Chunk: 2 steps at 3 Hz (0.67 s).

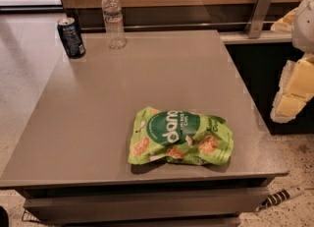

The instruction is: Move green rice chip bag near water bottle

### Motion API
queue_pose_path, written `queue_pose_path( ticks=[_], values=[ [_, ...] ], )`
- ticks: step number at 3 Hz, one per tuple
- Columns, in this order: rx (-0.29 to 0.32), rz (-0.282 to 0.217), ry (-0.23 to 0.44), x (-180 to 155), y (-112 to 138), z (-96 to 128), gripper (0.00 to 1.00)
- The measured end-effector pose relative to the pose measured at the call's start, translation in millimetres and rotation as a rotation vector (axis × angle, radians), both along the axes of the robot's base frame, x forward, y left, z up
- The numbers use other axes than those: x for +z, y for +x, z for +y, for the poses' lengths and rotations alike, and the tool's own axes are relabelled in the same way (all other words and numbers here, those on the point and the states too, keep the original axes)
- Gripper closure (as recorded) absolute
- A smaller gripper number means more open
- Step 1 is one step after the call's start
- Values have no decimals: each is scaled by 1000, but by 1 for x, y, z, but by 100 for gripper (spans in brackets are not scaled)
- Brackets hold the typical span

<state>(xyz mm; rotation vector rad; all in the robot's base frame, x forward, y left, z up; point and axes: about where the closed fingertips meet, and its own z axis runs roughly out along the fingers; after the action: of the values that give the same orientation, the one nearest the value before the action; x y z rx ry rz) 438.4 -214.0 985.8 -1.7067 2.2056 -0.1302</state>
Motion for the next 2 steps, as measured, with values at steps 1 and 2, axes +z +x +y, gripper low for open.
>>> queue_pose_path(
  ticks=[1,2],
  values=[
    [0,0,0,0,0,0,0],
    [17,11,13,-2,4,7,0]
  ],
)
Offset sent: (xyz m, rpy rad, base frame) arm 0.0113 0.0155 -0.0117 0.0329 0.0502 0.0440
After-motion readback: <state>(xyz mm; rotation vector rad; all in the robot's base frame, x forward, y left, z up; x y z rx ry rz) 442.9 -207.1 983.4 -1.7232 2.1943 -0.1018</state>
